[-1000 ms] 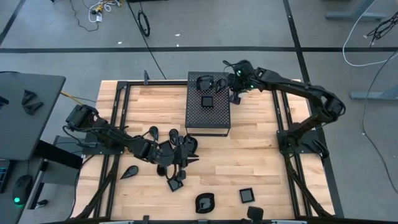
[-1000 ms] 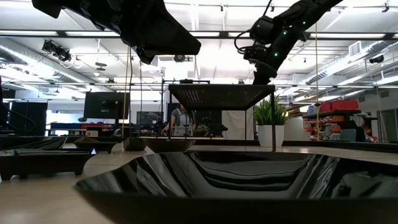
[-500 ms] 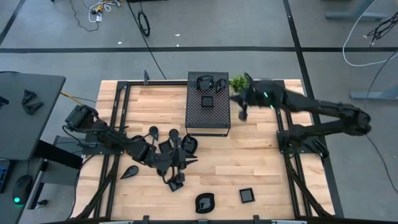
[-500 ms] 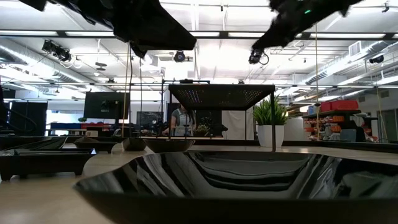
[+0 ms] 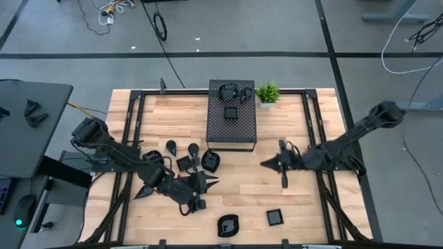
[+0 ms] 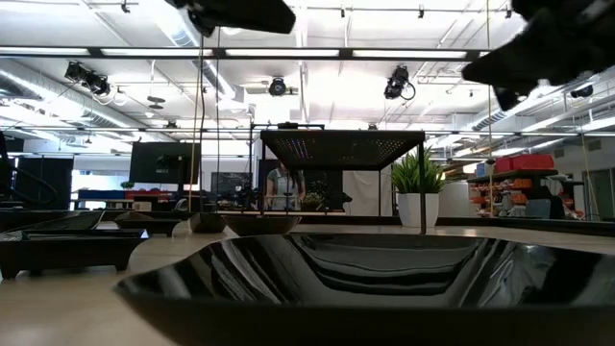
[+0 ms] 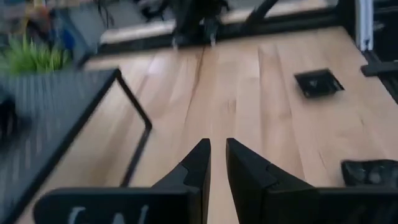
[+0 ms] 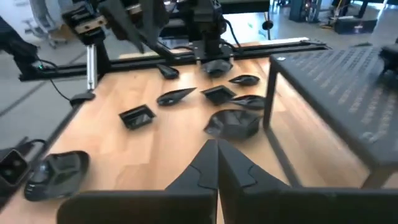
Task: Pick & Place Mini shaped plates
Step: Stack the black leaf-shaped plate on top of the black leaf-shaped plate on the shelf
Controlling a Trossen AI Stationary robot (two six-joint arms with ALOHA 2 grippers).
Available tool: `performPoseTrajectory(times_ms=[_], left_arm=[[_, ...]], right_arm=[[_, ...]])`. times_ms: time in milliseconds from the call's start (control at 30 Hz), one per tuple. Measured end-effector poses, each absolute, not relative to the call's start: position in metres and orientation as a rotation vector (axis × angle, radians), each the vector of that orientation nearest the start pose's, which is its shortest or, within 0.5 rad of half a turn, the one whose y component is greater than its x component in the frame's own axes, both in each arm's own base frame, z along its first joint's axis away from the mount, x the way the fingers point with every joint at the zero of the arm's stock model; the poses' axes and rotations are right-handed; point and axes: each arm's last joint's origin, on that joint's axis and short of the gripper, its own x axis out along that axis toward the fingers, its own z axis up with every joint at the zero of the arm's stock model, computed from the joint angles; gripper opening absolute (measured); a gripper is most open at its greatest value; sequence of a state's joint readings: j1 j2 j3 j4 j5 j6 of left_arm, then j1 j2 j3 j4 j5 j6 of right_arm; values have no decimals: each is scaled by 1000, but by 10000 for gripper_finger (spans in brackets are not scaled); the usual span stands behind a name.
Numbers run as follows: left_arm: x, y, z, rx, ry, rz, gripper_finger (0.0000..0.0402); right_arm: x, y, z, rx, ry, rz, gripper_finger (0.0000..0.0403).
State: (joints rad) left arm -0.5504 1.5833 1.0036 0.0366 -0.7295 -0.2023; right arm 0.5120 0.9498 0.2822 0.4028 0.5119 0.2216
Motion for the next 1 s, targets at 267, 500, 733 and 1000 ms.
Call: performPoseTrajectory(times_ms=[267,500,733,1000], left_arm=[[308,-140,235,-348,530,280,59],[330,-123,194,-488,668,313,121],[345,-97,165,-619,671,507,193],[351,-92,138,-607,730,560,162]], right_arm=[[170,98,171,41,248,-71,0],[173,100,165,4,261,-70,0],[174,100,165,-6,265,-68,0],[174,100,164,-7,265,-68,6]])
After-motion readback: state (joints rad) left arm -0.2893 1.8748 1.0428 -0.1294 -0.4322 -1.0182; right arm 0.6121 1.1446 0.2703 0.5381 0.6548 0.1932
